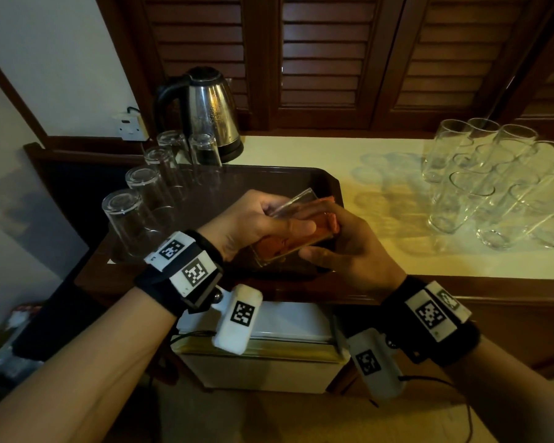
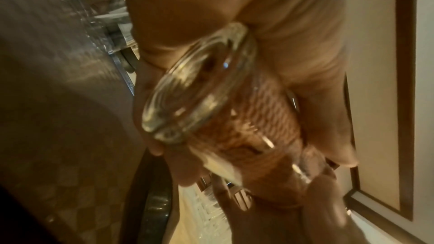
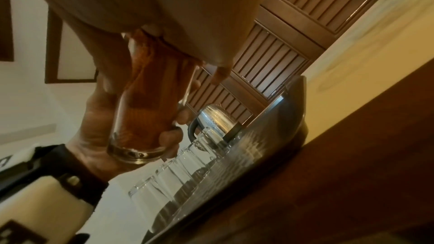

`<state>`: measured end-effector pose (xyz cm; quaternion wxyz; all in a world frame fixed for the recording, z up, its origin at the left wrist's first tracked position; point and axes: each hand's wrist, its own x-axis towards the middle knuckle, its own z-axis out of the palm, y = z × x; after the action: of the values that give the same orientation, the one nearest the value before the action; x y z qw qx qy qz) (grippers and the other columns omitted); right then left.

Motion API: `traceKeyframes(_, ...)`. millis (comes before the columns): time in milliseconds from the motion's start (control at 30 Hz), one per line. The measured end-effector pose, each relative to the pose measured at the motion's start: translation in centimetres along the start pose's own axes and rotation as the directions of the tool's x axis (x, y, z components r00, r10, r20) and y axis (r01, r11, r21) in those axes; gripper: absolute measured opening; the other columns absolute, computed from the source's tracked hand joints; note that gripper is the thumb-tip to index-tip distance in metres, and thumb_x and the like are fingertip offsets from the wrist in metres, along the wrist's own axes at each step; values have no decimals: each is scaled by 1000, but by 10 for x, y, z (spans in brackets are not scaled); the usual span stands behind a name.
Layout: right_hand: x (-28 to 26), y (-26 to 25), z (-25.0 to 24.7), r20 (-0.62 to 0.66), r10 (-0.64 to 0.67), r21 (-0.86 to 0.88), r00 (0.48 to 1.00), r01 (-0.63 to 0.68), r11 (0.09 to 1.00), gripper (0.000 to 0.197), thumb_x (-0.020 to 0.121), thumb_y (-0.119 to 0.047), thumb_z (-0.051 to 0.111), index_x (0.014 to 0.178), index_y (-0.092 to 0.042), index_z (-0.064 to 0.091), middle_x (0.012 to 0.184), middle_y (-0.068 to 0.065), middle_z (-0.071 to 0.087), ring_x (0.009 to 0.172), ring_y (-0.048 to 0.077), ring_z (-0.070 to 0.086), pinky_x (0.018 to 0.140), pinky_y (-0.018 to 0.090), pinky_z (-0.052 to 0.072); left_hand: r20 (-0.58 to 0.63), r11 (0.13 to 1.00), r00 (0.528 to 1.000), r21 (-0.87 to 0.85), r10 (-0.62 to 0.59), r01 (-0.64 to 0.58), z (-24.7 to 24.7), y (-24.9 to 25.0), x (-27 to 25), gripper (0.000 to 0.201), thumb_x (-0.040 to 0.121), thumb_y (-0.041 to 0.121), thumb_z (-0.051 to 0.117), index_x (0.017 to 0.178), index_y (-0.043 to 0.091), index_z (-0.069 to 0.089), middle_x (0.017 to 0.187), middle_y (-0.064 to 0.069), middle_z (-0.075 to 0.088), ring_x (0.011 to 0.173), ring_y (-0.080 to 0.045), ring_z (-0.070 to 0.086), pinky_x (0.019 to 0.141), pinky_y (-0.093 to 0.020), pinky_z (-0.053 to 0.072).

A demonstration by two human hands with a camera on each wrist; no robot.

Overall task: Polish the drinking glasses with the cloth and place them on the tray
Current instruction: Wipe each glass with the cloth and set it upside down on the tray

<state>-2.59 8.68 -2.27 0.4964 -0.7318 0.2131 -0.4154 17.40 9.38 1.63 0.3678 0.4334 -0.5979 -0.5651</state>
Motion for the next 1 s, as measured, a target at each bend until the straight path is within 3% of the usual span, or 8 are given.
traceKeyframes(267, 13, -7, -3, -169, -116, -21, 979, 114, 993, 25, 81, -19, 78, 102, -17, 67, 97, -18, 73, 91, 3, 68, 80, 19, 52, 119, 969, 993, -245, -13, 42, -8, -11, -8, 60, 68, 29, 86, 124, 18, 68, 110, -8, 70, 92, -25, 67, 79, -33, 58)
traceKeyframes(400, 15, -11, -18, -2, -318, -375, 948, 295, 879, 42, 85, -36, 73, 118, -11, 62, 121, 12, 66, 117, 29, 60, 95, 38, 50, 122, 952, 993, -306, 12, 26, -6, -13, -18, 51, 70, 22, 79, 119, 27, 71, 106, -8, 71, 88, -23, 70, 66, -32, 61)
traceKeyframes(467, 13, -14, -20, 20, -282, -373, 959, 269, 888, 53, 87, -44, 71, 125, -11, 56, 122, 11, 65, 115, 26, 63, 94, 34, 52, 59, 961, 997, -276, 51, -33, -5, -8, -22, 52, 69, 24, 79, 120, 25, 71, 104, -9, 71, 86, -23, 69, 61, -31, 60)
traceKeyframes(600, 13, -17, -9, -90, -120, -261, 989, 93, 961, 46, 84, -36, 74, 120, -15, 55, 108, -8, 69, 102, 10, 69, 83, 23, 54, -90, 975, 973, 78, 213, -206, -1, 7, -20, 68, 68, 20, 83, 132, 17, 60, 110, 5, 72, 99, -12, 68, 75, -26, 58)
traceKeyframes(700, 15, -18, 3, -205, -42, -80, 978, 26, 996, 28, 82, -20, 72, 107, -16, 60, 99, -9, 71, 95, 7, 70, 80, 24, 54, -130, 776, 901, 567, 415, -275, 1, 6, -18, 85, 62, 46, 83, 139, 25, 55, 128, 11, 65, 118, 0, 60, 102, -30, 50)
traceKeyframes(767, 14, -21, 5, -252, -24, 33, 967, 33, 999, 25, 79, -15, 71, 103, -13, 62, 91, -7, 73, 88, 10, 70, 77, 26, 56, -171, 749, 869, 598, 465, -283, 4, 2, -18, 86, 61, 53, 81, 138, 24, 56, 130, 10, 64, 119, 2, 59, 103, -26, 49)
traceKeyframes(867, 16, -29, 2, -268, -47, 122, 962, 82, 989, 21, 81, -7, 69, 102, -4, 62, 88, -4, 73, 84, 11, 70, 75, 25, 56, -279, 917, 907, 335, 316, -216, 6, 4, -16, 79, 60, 38, 88, 132, 23, 60, 122, 6, 69, 110, -7, 67, 92, -26, 54)
traceKeyframes(1000, 17, -34, -4, -146, -207, -93, 967, 195, 976, 27, 89, -29, 71, 109, -14, 62, 101, 5, 72, 93, 16, 71, 80, 25, 54, -67, 983, 998, -183, -18, 5, 5, 6, -25, 29, 75, 20, 72, 104, 22, 76, 97, -5, 73, 86, -17, 71, 69, -27, 57)
